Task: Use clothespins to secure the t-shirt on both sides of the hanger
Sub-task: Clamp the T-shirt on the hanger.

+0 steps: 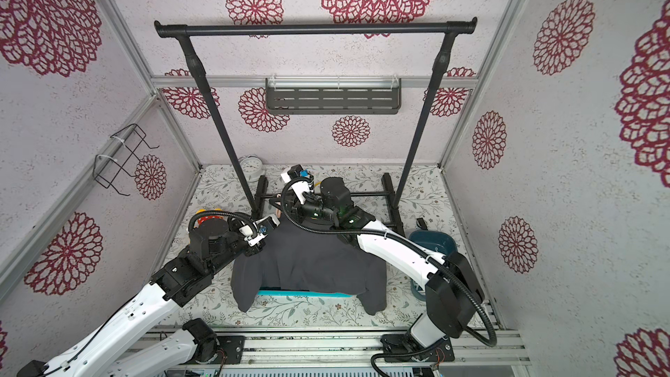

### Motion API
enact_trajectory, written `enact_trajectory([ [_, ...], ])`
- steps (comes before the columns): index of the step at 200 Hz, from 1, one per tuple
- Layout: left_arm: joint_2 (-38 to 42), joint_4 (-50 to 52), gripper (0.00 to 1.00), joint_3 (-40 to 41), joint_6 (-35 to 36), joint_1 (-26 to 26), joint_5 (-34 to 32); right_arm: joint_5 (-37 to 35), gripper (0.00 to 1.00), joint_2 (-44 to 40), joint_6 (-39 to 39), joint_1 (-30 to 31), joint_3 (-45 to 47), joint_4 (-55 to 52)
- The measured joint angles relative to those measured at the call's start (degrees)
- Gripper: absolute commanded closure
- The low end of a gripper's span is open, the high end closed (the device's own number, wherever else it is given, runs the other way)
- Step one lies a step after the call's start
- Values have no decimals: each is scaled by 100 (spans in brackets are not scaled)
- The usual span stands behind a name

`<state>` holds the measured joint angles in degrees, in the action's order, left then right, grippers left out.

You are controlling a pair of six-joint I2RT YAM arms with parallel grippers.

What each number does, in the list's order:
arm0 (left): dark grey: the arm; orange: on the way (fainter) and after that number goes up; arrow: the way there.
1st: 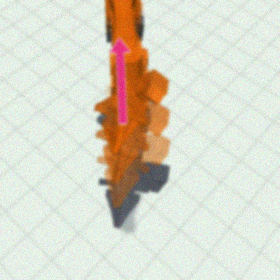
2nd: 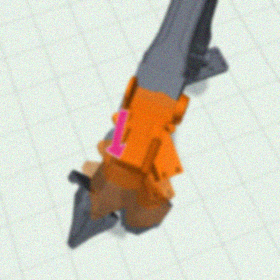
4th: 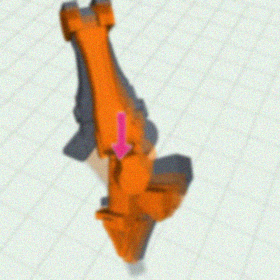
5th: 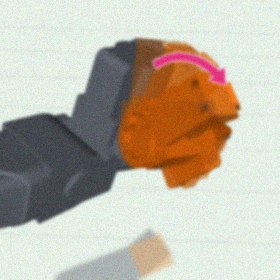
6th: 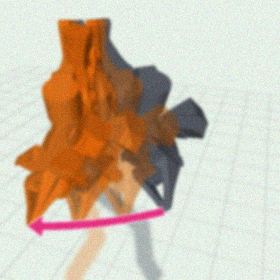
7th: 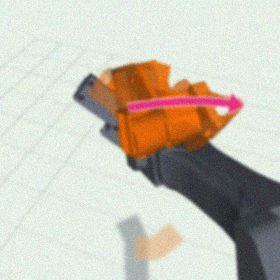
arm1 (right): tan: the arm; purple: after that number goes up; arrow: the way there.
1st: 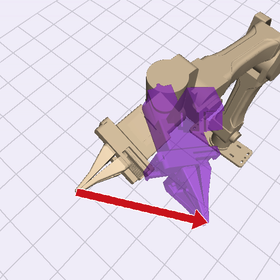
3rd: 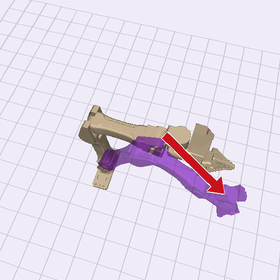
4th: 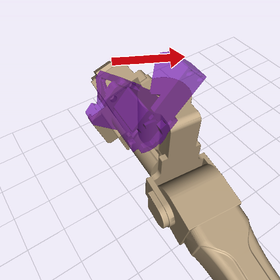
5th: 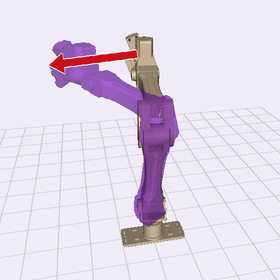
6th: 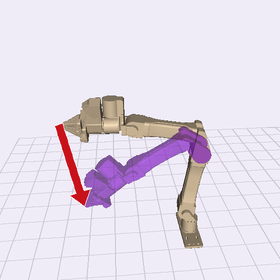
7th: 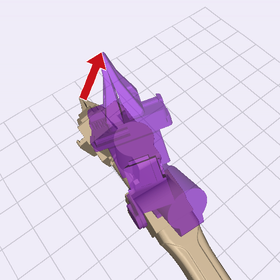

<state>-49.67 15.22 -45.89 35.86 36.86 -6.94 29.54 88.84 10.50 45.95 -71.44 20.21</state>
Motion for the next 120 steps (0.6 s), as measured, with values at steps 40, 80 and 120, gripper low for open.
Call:
enact_trajectory([
  [40, 61, -59, 100, 66, 13, 2, 46, 232, 100, 0, -46, -46, 70, 142],
  [80, 76, -76, 100, 96, 11, 2, 68, 529, 100, 63, -168, -105, 79, 192],
  [120, 170, -72, 100, 184, 13, 2, 85, 750, 100, 103, -299, -120, 72, 122],
])
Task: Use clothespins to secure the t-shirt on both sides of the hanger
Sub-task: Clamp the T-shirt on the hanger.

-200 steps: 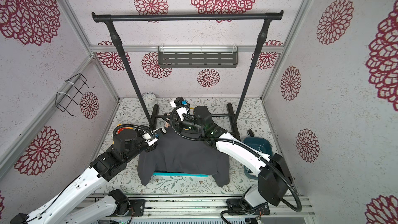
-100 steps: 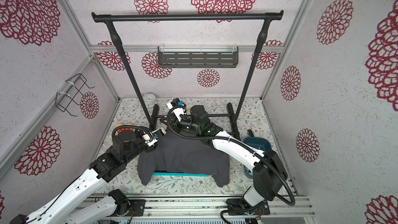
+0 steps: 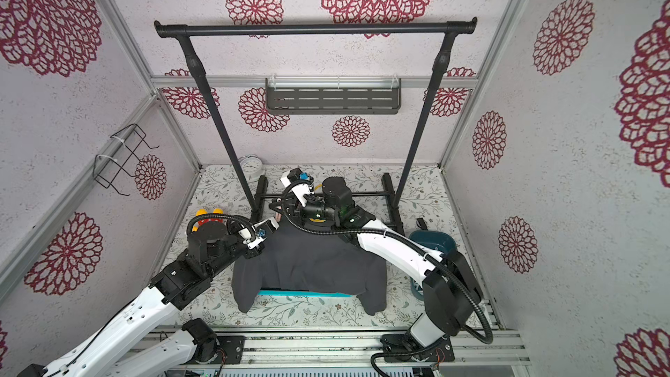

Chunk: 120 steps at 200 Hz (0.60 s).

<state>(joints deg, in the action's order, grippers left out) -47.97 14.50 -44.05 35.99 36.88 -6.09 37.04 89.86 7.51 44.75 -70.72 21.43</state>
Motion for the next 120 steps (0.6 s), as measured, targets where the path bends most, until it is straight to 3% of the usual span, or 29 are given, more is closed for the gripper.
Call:
enact_trajectory([
  [120, 35, 35, 100, 160, 0, 0, -7, 144, 100, 83, -393, -4, 55, -175],
])
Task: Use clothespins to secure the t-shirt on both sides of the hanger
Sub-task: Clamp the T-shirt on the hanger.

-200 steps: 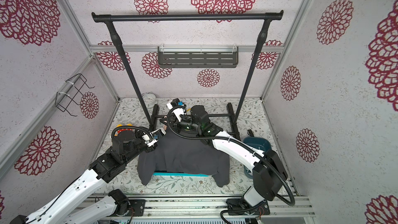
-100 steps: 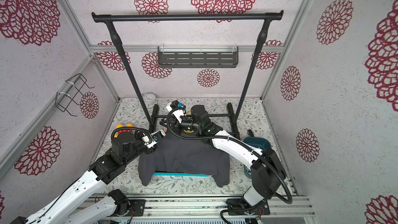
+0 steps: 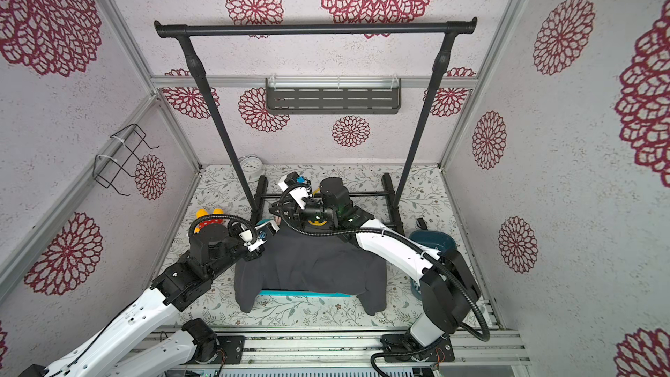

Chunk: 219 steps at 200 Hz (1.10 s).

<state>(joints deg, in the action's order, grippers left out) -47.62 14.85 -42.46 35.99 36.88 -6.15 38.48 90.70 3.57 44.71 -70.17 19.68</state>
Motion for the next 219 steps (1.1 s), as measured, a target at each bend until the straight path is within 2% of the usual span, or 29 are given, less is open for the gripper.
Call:
enact_trajectory([
  [126, -107, 236, 100, -72, -321, -24, 15, 337, 100, 0, -330, -48, 431, 610],
  [219, -181, 396, 100, -120, -507, -94, 105, 348, 100, -136, -968, -48, 743, 616],
])
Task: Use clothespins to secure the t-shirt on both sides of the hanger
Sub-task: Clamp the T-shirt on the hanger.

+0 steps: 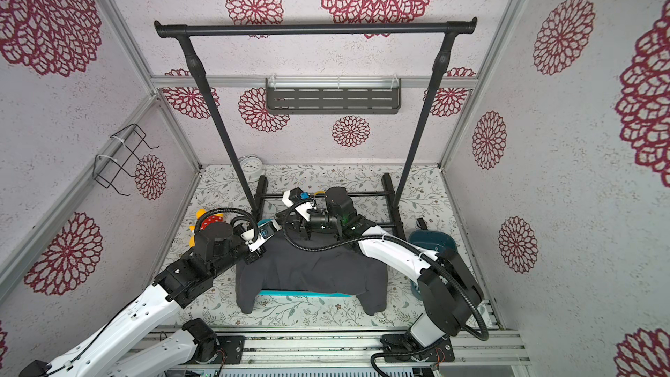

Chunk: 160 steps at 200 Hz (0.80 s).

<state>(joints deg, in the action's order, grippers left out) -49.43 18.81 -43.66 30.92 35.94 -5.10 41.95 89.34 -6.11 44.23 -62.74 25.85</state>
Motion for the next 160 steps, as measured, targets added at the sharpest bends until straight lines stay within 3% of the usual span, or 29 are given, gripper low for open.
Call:
enact_trajectory([
  [160, -96, 103, 100, -107, -461, -249, 424, -398, 100, -22, -999, 160, 44, -142],
])
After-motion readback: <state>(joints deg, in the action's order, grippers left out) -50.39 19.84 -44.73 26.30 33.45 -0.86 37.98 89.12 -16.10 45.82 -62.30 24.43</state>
